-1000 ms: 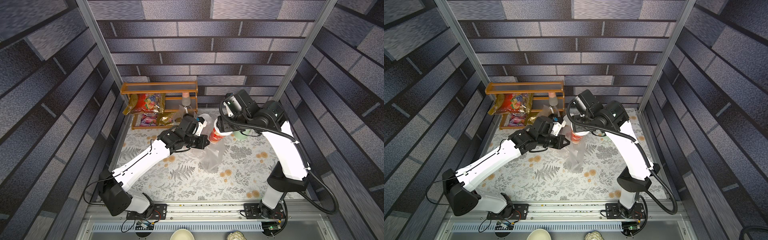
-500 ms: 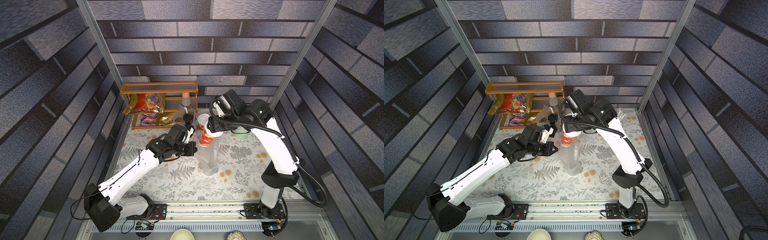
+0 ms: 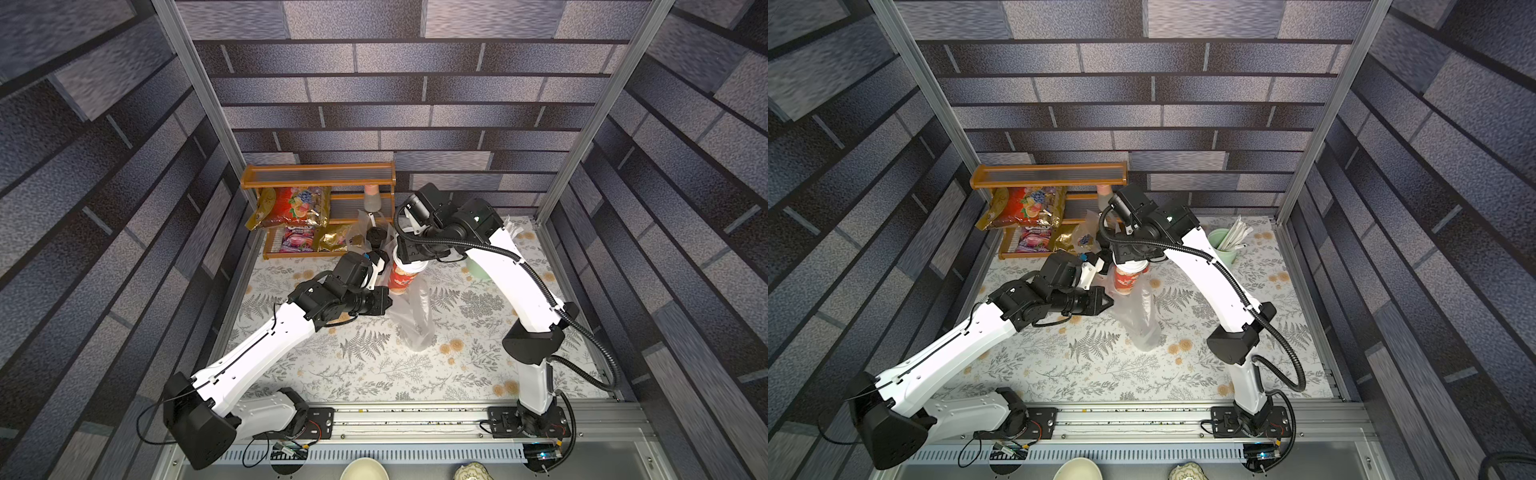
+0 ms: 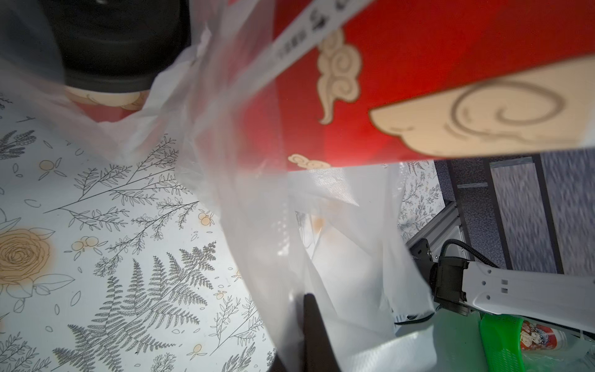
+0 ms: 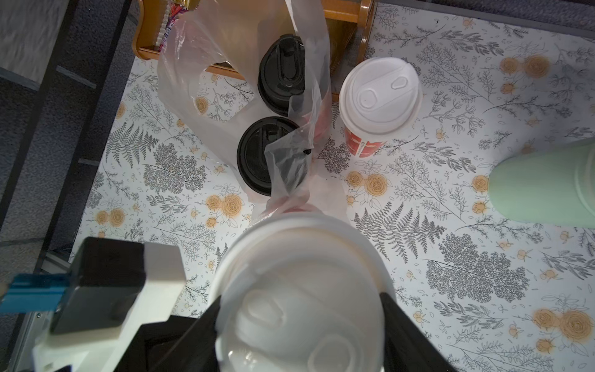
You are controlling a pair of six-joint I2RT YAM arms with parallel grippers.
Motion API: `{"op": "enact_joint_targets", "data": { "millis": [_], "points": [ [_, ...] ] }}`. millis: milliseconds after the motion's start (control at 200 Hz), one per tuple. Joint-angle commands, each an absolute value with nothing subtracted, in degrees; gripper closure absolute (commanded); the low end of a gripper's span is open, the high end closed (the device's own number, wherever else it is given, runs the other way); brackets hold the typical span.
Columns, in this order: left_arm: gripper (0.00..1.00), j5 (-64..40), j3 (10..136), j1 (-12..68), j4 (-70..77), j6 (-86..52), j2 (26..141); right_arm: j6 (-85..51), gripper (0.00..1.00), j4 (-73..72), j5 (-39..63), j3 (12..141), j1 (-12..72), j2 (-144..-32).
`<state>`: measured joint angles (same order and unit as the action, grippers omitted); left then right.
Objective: Pack milk tea into plastic carrier bags
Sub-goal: Place the milk tea cup in the plastic carrier bag.
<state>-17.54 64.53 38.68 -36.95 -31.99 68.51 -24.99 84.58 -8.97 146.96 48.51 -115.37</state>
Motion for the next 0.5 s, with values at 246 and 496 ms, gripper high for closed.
{"op": "enact_joint_targets", "data": {
  "millis": [246, 496],
  "points": [
    [0.99, -17.2, 64.2, 39.3, -37.5, -32.4, 67.2, -24.2, 0.59, 81.9, -6.1, 140.6, 48.6, -115.3],
    [0.99, -16.6, 64.7, 39.8, -36.2, -32.3, 65.8, -24.8, 0.59, 79.0, -7.7, 132.1, 48.5, -113.3]
  ]
}}
